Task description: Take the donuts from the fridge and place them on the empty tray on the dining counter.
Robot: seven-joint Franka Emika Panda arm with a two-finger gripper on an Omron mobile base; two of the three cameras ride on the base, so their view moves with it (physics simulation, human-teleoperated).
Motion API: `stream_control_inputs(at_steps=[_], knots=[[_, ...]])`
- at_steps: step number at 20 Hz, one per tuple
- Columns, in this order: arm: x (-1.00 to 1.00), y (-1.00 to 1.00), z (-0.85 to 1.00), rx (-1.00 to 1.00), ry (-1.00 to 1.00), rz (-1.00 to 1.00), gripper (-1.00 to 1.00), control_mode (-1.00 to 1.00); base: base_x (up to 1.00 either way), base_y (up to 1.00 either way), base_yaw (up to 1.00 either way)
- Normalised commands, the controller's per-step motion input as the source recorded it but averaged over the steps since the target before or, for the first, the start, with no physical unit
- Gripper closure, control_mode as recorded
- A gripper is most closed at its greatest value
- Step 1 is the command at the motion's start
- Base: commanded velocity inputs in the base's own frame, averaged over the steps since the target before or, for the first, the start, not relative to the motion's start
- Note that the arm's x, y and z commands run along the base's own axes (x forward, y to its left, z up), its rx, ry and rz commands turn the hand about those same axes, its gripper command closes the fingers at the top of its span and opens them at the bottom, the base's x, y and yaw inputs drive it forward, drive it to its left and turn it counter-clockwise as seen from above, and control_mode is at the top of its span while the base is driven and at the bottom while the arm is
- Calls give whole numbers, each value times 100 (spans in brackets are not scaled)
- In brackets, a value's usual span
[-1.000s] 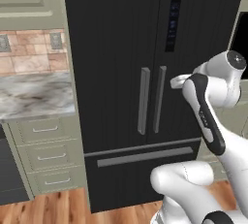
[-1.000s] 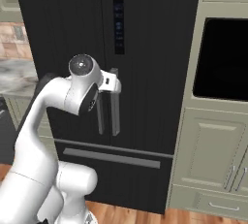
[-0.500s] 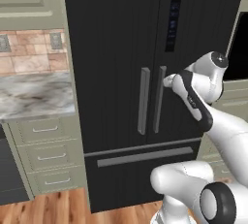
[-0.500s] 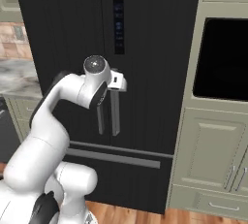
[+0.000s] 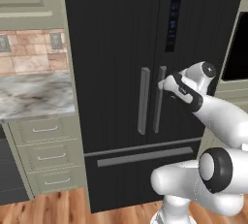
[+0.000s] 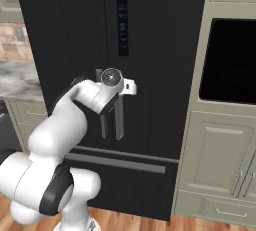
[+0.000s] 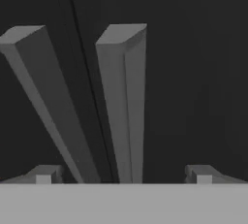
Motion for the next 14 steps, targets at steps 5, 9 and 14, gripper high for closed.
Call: stream_control_inputs(at_steps=[5, 9, 14], knots=[[71, -5, -17, 0, -1, 2, -100, -100, 0, 0, 0], [76, 0, -20, 0, 0, 0, -100, -100, 0, 0, 0], [78, 0, -28, 0, -2, 0, -100, -100, 0, 0, 0]])
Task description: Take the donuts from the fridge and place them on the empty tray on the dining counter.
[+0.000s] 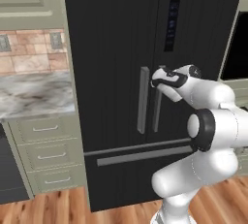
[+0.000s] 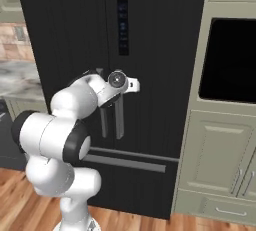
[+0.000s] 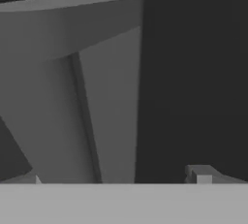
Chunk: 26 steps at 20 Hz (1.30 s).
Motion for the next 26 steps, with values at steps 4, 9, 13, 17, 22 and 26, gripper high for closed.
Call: stream_control_inputs(at_steps=[4, 9, 13, 17, 22, 26], knots=[[84, 0, -32, 0, -3, 0, -100, -100, 0, 0, 0], [2, 0, -1, 0, 2, 0, 100, -100, 0, 0, 0], [-100, -33, 0, 2, 1, -3, 100, -100, 0, 0, 0], [-100, -78, 0, 7, 7, -3, 100, -100, 0, 0, 0], [-100, -89, 0, 5, 4, -3, 100, -100, 0, 0, 0], [-100, -98, 0, 5, 0, -3, 100, -100, 0, 0, 0]])
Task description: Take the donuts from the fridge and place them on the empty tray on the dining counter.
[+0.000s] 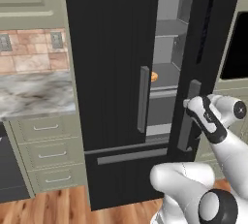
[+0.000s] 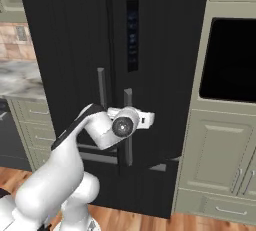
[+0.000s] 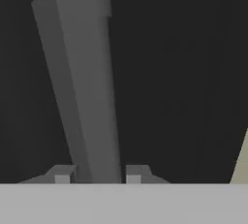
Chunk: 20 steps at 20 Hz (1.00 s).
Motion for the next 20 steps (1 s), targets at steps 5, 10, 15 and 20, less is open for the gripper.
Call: stream_control_inputs(at_steps=[5, 10, 15, 20], knots=[[-100, -100, 2, 4, 0, -1, 100, -100, 0, 0, 0], [-81, -95, 1, 2, 0, 0, 100, -100, 0, 0, 0], [-56, -59, 13, 0, -2, 2, -100, -100, 0, 0, 0], [-80, -11, 59, -5, -7, 0, -100, -100, 0, 0, 0]])
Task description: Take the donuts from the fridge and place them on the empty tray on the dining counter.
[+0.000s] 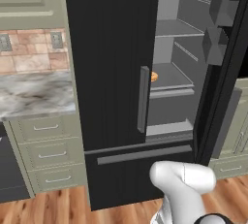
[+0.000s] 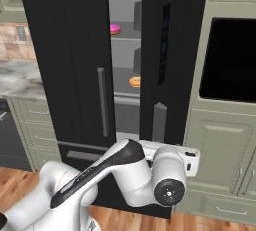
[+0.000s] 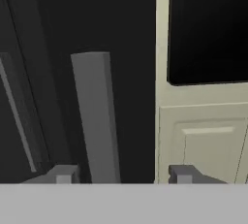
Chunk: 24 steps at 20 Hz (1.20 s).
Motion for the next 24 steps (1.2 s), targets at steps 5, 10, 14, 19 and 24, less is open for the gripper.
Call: stream_control_inputs(at_steps=[5, 10, 14, 19, 24], knots=[[-46, 85, 44, -35, -13, -2, -100, -100, 0, 0, 0], [17, 100, 8, -44, 0, -10, -100, -100, 0, 0, 0], [80, 100, 5, -38, 7, -6, -100, -100, 0, 0, 0], [87, 100, 0, -37, 6, -5, -100, -100, 0, 0, 0], [83, 100, 0, -36, 12, -1, -100, -100, 0, 0, 0]])
